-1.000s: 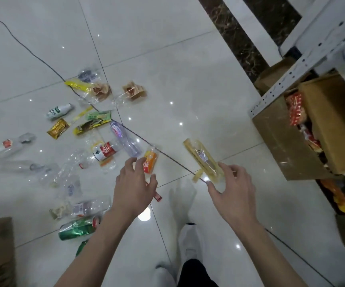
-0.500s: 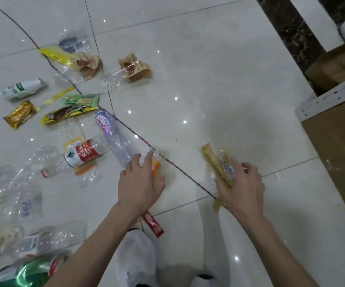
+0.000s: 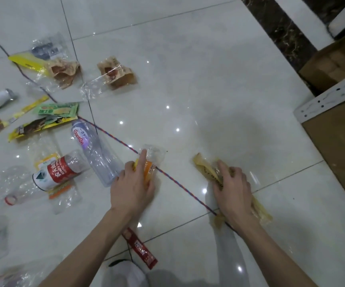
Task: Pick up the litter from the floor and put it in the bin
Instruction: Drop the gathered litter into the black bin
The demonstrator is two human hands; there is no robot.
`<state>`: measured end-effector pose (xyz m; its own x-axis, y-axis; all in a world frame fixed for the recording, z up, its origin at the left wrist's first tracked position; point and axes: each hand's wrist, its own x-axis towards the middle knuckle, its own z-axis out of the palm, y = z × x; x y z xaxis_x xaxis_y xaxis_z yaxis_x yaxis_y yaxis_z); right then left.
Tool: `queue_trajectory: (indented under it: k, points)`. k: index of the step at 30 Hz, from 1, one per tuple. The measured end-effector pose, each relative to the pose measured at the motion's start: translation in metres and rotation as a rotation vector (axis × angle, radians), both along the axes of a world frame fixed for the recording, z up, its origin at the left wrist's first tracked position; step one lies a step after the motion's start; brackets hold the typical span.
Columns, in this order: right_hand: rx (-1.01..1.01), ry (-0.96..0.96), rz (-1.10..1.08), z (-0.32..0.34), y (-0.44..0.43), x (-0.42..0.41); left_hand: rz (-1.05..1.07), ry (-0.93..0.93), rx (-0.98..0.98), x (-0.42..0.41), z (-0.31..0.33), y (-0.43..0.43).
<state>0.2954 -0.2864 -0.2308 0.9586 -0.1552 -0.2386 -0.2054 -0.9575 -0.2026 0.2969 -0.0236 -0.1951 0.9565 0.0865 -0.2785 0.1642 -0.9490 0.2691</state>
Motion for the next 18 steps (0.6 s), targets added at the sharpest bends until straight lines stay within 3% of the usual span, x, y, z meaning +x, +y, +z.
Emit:
queue_trajectory:
  k: [5,18]
  points:
    - [0.063,-0.064,-0.087,0.079,-0.008,0.006,-0.107,-0.068,-0.046,0.023,0.085,0.003]
    - [0.152,-0.155,-0.423,0.428,-0.052,-0.075,-0.345,-0.008,-0.22,0.005,0.41,-0.088]
